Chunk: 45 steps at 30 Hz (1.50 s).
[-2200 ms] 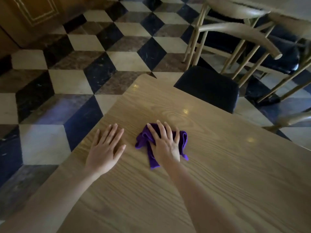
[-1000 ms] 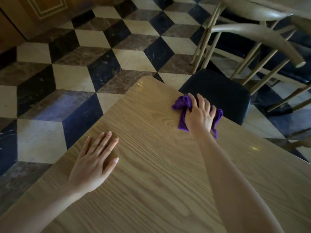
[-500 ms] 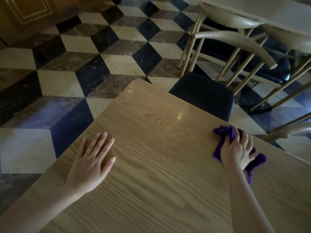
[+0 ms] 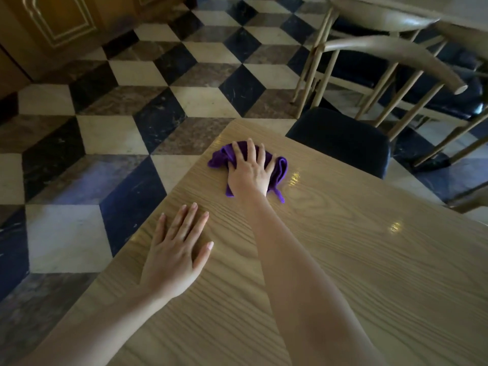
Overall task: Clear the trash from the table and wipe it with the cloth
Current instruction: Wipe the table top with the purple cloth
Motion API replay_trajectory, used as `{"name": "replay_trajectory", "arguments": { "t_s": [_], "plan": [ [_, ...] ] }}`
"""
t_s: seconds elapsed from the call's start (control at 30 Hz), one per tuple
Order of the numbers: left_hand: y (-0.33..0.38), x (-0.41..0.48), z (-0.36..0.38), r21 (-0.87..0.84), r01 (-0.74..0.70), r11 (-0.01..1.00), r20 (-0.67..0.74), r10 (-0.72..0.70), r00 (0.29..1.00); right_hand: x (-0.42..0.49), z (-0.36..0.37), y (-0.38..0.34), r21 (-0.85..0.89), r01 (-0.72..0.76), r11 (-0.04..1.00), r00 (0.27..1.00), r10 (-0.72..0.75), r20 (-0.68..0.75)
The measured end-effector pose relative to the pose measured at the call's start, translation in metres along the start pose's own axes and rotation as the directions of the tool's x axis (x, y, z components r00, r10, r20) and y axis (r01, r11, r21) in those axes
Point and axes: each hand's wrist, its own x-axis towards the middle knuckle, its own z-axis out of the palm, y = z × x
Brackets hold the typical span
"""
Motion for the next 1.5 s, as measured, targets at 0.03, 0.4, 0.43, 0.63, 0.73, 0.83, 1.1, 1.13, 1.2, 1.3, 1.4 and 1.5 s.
{"name": "replay_trajectory", "arguments": {
  "t_s": [0.03, 0.4, 0.43, 0.63, 0.73, 0.83, 1.1, 1.13, 1.2, 1.3, 1.4, 1.5],
  "plan": [
    [-0.001, 0.0, 0.0, -0.004, -0.001, 1.0, 0.001, 0.001, 1.0, -0.005, -0.002, 0.005, -0.011, 0.03, 0.999, 1.0, -0.03, -0.002],
    [-0.007, 0.0, 0.002, -0.059, -0.037, 0.998, 0.014, 0.038, 0.999, -0.109, -0.038, 0.133, -0.027, -0.194, 0.981, 0.971, 0.188, -0.148],
    [-0.008, 0.0, 0.003, -0.058, -0.037, 0.998, 0.02, 0.038, 0.999, -0.124, -0.043, 0.149, -0.033, -0.249, 0.968, 0.958, 0.241, -0.158],
    [-0.007, 0.001, 0.004, -0.043, -0.037, 0.998, 0.028, 0.038, 0.999, -0.226, -0.072, 0.218, 0.015, -0.56, 0.828, 0.797, 0.544, -0.263],
    [-0.006, 0.0, 0.0, -0.037, -0.051, 0.998, 0.041, 0.053, 0.998, -0.261, -0.068, 0.219, 0.053, -0.664, 0.746, 0.7, 0.645, -0.307],
    [-0.004, -0.001, -0.003, -0.041, -0.051, 0.998, 0.054, 0.053, 0.997, -0.257, -0.066, 0.205, 0.112, -0.714, 0.691, 0.646, 0.713, -0.274],
    [-0.014, 0.004, -0.001, -0.023, -0.1, 0.995, 0.13, 0.102, 0.986, -0.212, -0.036, 0.113, 0.12, -0.627, 0.77, 0.744, 0.638, -0.198],
    [-0.018, 0.002, -0.002, -0.02, -0.134, 0.991, 0.141, 0.135, 0.981, -0.204, -0.032, 0.097, 0.114, -0.597, 0.794, 0.771, 0.607, -0.193],
    [-0.031, -0.012, -0.003, -0.032, -0.198, 0.98, 0.128, 0.2, 0.971, -0.188, -0.022, 0.062, 0.096, -0.52, 0.849, 0.831, 0.528, -0.176],
    [-0.064, -0.055, -0.005, -0.054, -0.204, 0.977, 0.042, 0.206, 0.978, -0.165, -0.004, 0.006, 0.082, -0.406, 0.91, 0.901, 0.413, -0.133],
    [-0.098, -0.105, -0.006, -0.095, -0.147, 0.985, 0.032, 0.15, 0.988, -0.151, 0.013, -0.05, 0.085, -0.295, 0.952, 0.949, 0.302, -0.084],
    [-0.111, -0.135, -0.004, -0.093, -0.125, 0.988, 0.055, 0.131, 0.99, -0.157, 0.031, -0.101, 0.101, -0.149, 0.984, 0.987, 0.154, -0.043]
  ]
}}
